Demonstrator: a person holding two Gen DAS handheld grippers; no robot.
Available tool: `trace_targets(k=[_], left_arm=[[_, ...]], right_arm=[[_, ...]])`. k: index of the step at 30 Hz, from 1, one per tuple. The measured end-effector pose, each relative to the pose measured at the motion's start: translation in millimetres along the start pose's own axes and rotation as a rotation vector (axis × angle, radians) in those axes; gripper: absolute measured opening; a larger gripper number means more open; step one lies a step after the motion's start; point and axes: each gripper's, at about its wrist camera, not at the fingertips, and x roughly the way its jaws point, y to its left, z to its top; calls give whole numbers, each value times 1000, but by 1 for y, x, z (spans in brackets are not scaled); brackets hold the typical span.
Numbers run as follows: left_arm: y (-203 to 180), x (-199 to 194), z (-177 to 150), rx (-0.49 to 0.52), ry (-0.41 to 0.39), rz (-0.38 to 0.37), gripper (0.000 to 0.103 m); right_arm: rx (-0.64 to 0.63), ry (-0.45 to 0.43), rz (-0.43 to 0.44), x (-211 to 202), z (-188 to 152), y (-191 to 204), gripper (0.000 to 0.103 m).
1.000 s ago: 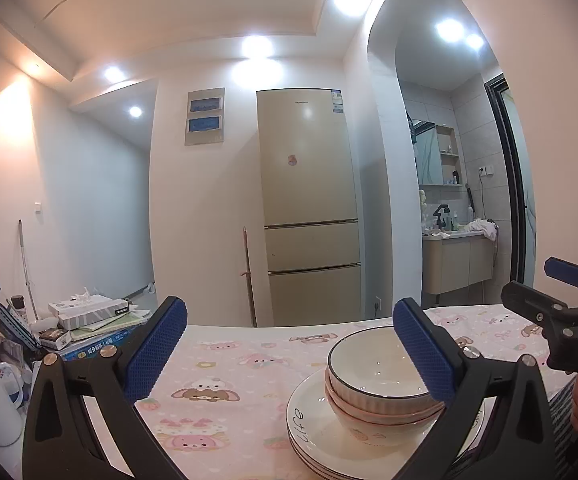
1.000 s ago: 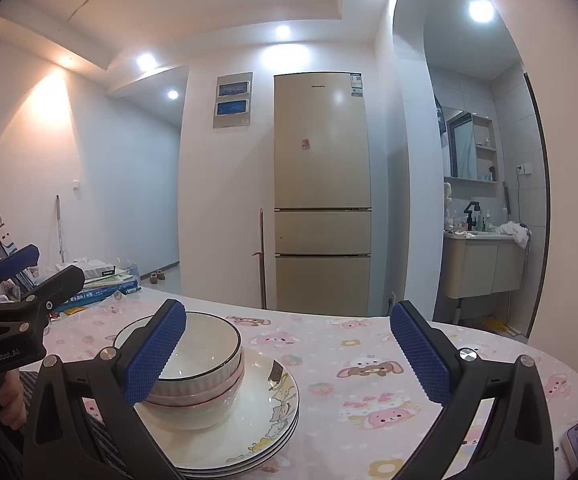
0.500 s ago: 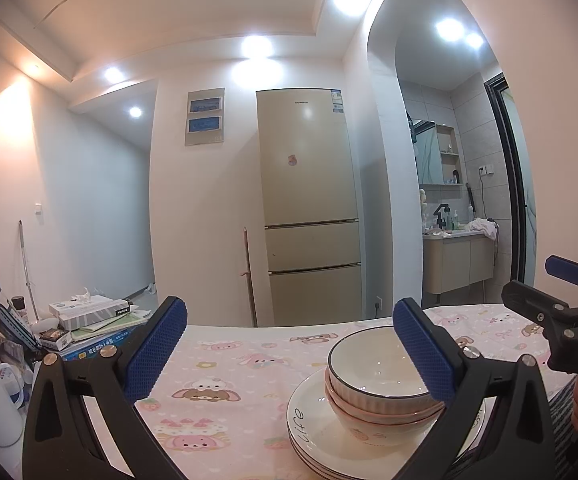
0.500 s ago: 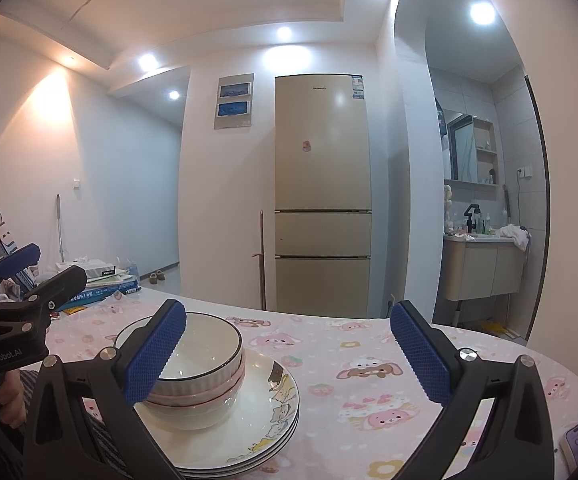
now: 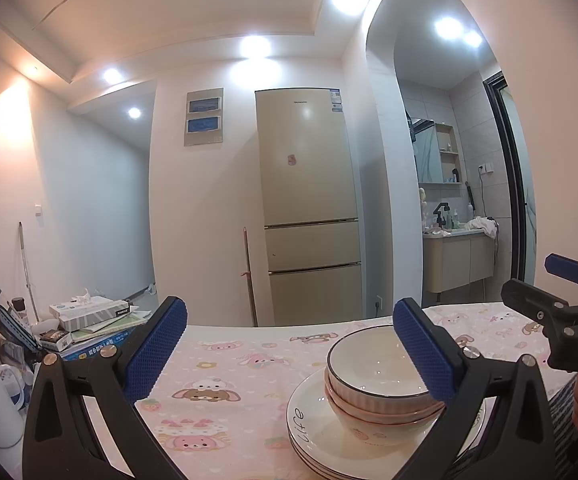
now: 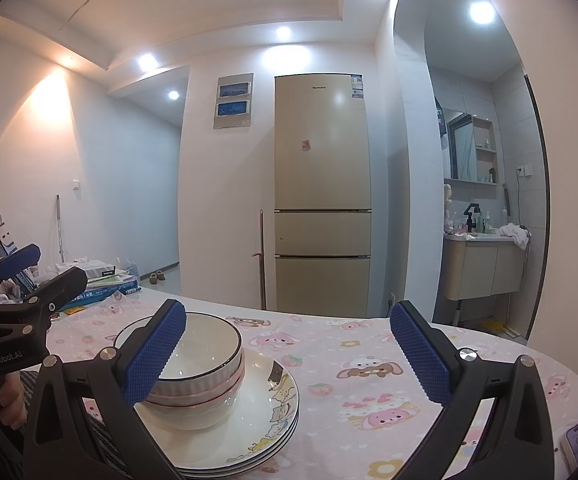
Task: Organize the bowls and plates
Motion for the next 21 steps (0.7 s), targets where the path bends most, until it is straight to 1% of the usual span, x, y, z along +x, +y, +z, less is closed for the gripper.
trace_targets(k=[21], left_arm=[[2, 1, -1, 0, 2, 2, 103]], right_arm=[[1, 2, 0, 0, 0, 0, 103]])
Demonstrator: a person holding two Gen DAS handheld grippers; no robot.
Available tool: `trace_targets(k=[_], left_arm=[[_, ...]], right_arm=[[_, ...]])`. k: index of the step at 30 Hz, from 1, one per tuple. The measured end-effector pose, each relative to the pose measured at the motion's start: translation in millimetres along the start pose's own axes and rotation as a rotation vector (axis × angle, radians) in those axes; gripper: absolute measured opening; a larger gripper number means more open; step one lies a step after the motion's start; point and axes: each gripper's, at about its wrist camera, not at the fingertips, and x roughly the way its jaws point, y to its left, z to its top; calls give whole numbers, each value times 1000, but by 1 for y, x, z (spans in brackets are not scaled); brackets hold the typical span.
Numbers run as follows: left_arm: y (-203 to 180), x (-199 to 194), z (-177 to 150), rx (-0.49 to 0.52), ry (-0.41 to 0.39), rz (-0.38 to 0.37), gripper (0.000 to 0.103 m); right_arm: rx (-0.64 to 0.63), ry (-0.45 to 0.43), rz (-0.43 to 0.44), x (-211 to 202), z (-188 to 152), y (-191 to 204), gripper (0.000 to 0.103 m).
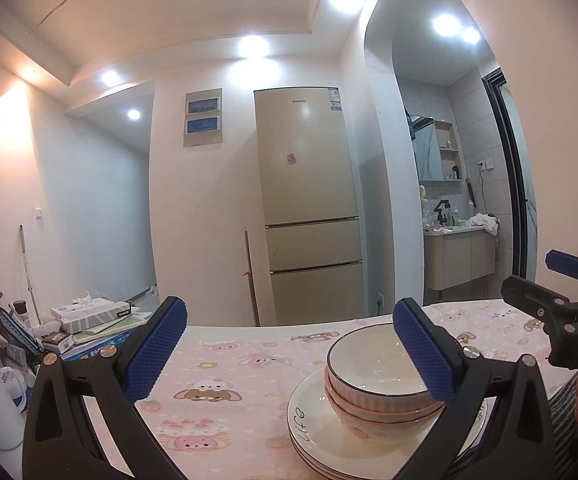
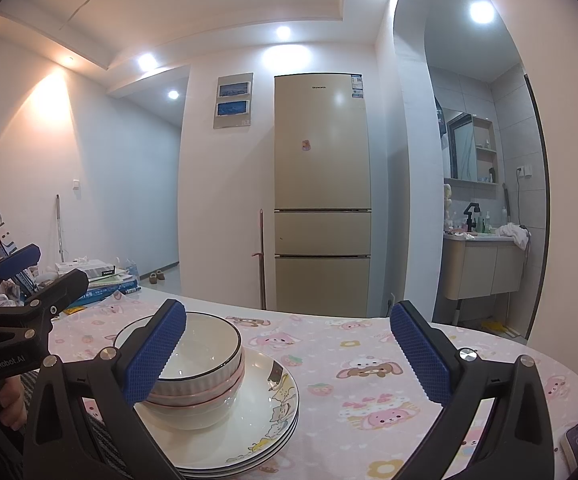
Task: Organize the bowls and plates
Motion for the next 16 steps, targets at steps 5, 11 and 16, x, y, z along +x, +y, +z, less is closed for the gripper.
trace_targets(k=[5, 11, 16], left_arm=[[5, 4, -2, -10, 15, -1, 103], [9, 5, -3, -2, 14, -2, 103], [8, 4, -3, -1, 13, -2, 103]], right_arm=[[1, 1, -1, 0, -1, -1, 103], [0, 2, -1, 0, -1, -1, 103], [4, 6, -3, 0, -2, -2, 103]])
